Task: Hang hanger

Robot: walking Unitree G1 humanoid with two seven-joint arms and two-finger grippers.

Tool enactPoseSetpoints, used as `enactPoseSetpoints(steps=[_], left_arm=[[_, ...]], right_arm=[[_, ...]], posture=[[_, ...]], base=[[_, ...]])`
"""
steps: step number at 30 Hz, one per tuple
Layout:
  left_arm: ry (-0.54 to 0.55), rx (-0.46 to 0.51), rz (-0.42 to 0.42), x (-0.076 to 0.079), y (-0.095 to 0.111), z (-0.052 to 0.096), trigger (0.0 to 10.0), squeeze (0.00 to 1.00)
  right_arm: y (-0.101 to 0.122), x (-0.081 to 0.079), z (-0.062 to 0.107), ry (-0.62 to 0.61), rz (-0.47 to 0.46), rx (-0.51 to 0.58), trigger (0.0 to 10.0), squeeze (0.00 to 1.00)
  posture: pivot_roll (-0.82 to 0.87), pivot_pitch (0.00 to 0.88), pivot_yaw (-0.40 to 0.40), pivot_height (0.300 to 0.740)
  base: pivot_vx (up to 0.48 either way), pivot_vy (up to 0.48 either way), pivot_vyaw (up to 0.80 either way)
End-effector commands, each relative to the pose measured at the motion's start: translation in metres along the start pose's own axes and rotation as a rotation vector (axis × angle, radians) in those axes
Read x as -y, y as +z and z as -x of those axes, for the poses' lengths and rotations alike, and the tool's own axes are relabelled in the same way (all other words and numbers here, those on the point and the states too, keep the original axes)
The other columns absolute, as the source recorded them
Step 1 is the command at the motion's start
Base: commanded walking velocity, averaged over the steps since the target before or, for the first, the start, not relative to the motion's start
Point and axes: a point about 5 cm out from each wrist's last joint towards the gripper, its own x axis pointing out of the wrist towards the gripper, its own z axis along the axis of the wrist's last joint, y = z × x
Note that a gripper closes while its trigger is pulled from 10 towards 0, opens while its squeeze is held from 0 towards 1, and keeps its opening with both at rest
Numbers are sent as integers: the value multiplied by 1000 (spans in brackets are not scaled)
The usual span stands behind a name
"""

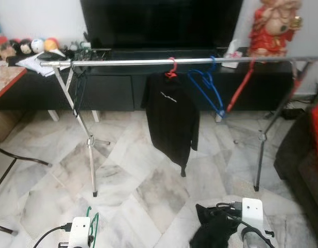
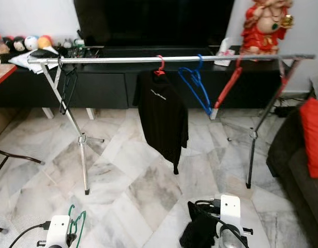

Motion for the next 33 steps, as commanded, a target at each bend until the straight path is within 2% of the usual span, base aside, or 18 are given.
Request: enactPoseSetpoints(steps=[1,33], left_arm=[[0,5,-23,-3,3,-1,10000,0],[-9,-6,-24,1,0,0,10000,0]], right_arm=[[3,-2,0,4,-12,17,10000,0],[4,-4,0,20,-13,25,10000,0]], posture=[[-43,0,-19,740],[-49,0,-25,740]], base=[[-277,0,0],[-281,0,0]])
